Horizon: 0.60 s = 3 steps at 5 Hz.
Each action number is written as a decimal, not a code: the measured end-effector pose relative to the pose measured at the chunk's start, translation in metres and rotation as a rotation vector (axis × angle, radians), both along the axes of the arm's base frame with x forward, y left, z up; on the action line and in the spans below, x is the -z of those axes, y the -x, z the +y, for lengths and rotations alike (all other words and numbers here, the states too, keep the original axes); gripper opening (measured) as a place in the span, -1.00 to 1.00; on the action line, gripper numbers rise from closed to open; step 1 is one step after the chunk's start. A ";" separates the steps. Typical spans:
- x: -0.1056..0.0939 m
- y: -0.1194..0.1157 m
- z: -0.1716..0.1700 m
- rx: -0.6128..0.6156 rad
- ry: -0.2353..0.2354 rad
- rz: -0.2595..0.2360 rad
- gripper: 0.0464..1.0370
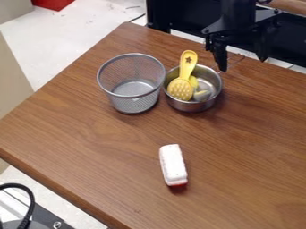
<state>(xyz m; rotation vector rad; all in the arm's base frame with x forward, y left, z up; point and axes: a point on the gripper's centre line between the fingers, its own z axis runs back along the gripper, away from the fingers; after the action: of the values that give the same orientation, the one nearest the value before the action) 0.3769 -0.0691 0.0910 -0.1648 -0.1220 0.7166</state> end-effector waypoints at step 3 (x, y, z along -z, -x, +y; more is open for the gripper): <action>0.012 0.005 0.014 0.004 0.022 0.070 0.93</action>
<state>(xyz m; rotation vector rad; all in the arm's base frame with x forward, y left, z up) 0.3722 -0.0547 0.0790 -0.1611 -0.0472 0.7195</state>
